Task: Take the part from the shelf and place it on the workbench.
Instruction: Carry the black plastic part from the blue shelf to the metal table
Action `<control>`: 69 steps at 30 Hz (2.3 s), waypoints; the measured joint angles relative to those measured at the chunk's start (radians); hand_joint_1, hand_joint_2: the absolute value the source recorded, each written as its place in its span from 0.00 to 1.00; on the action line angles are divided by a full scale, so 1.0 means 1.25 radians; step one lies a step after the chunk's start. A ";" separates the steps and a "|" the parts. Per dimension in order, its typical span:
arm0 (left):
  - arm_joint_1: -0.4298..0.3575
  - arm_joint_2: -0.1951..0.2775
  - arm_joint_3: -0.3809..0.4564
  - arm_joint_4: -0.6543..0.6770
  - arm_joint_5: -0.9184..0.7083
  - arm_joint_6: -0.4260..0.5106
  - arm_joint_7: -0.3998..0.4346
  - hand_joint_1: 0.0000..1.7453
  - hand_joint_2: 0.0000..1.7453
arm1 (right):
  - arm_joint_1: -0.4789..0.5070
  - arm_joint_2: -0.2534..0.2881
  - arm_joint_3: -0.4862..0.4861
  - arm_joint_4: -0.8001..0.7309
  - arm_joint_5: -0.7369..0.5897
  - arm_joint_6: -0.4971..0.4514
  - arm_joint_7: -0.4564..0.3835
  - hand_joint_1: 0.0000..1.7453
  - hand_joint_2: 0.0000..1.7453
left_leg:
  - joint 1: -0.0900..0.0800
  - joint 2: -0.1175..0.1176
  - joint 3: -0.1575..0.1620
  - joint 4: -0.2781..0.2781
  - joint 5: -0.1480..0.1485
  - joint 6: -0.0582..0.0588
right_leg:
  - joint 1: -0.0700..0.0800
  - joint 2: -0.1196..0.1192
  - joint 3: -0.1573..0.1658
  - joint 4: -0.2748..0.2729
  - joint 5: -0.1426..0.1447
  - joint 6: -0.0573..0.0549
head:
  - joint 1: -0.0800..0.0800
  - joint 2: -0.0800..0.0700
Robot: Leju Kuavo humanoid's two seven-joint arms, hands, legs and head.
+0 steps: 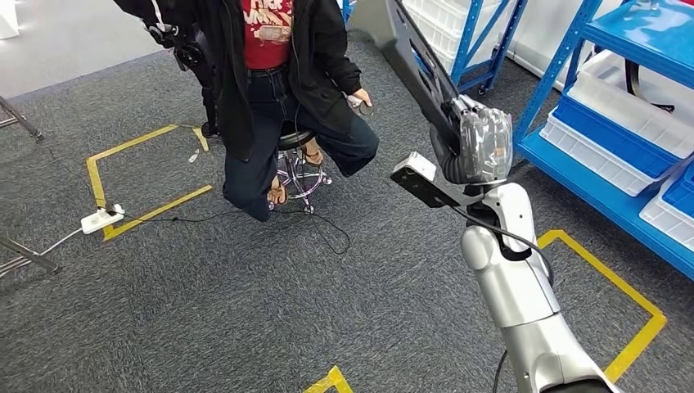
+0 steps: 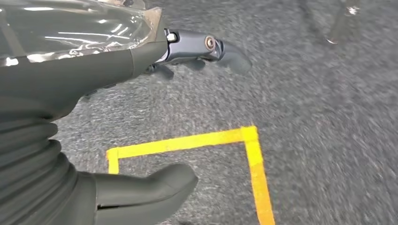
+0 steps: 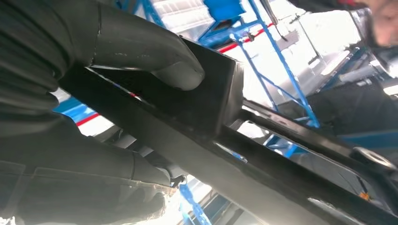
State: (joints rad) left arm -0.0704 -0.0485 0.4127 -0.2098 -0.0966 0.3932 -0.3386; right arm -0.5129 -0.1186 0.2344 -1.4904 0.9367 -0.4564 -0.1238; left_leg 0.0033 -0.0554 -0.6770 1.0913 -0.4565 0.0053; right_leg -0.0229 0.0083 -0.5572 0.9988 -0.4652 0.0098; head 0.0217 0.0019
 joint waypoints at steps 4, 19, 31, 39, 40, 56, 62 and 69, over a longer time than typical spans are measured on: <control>0.000 -0.002 0.003 0.000 -0.004 0.000 0.001 0.00 1.00 | -0.053 -0.015 -0.001 0.000 -0.005 0.044 0.021 1.00 1.00 | 0.008 0.039 -0.084 0.165 -0.063 -0.011 | 0.006 -0.034 0.001 0.001 -0.003 -0.008 | -0.003 0.000; -0.024 -0.010 0.002 -0.002 -0.067 -0.011 0.025 0.00 1.00 | -0.473 -0.114 0.010 0.084 -0.031 0.275 0.142 1.00 1.00 | -0.011 0.009 0.030 -0.064 0.044 0.037 | 0.007 -0.009 -0.123 0.256 -0.118 0.018 | 0.004 0.000; -0.029 -0.023 0.004 -0.002 -0.074 -0.012 0.028 0.00 1.00 | -0.714 -0.111 0.112 0.163 -0.066 0.340 0.183 1.00 1.00 | -0.005 0.002 -0.008 0.002 0.006 0.004 | 0.000 -0.002 -0.022 0.012 0.010 0.004 | -0.001 0.000; -0.031 -0.028 0.006 -0.002 -0.074 -0.013 0.029 0.00 1.00 | -0.711 -0.091 0.160 0.175 -0.067 0.309 0.183 1.00 1.00 | 0.004 0.077 0.000 0.003 0.021 0.001 | 0.017 -0.064 -0.017 0.013 0.003 -0.005 | -0.003 0.000; -0.031 -0.028 0.006 -0.002 -0.074 -0.013 0.030 0.00 1.00 | -0.710 -0.091 0.162 0.175 -0.067 0.307 0.183 1.00 1.00 | 0.001 0.088 0.017 -0.030 0.030 0.003 | 0.021 -0.071 -0.017 0.013 0.001 -0.003 | -0.002 0.000; -0.040 -0.032 0.007 -0.002 -0.094 -0.011 0.044 0.00 1.00 | -0.625 -0.111 0.184 0.165 -0.094 0.275 0.172 1.00 1.00 | 0.003 -0.038 0.024 -0.054 0.047 0.018 | -0.002 0.023 -0.027 0.028 0.000 0.040 | 0.003 0.000; -0.038 -0.032 0.007 -0.001 -0.099 -0.011 0.045 0.00 1.00 | -0.597 -0.101 0.198 0.157 -0.090 0.266 0.171 1.00 1.00 | 0.004 0.014 -0.020 0.023 0.000 -0.001 | 0.002 -0.013 -0.026 0.022 0.008 0.005 | -0.001 0.000; -0.042 -0.034 0.005 -0.001 -0.121 -0.011 0.055 0.00 1.00 | -0.555 -0.088 0.211 0.128 -0.073 0.261 0.174 1.00 1.00 | -0.003 0.070 -0.014 0.042 0.005 0.013 | 0.020 -0.065 -0.021 0.023 0.001 -0.008 | -0.002 0.000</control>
State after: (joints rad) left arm -0.1230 -0.0912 0.4191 -0.2113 -0.2481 0.3796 -0.2702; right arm -1.2063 -0.2287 0.4986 -1.3306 0.8454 -0.1298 0.0932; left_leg -0.0004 0.0317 -0.6941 1.1441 -0.4498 0.0216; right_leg 0.0021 -0.0728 -0.5832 1.0269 -0.4642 -0.0008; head 0.0194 0.0019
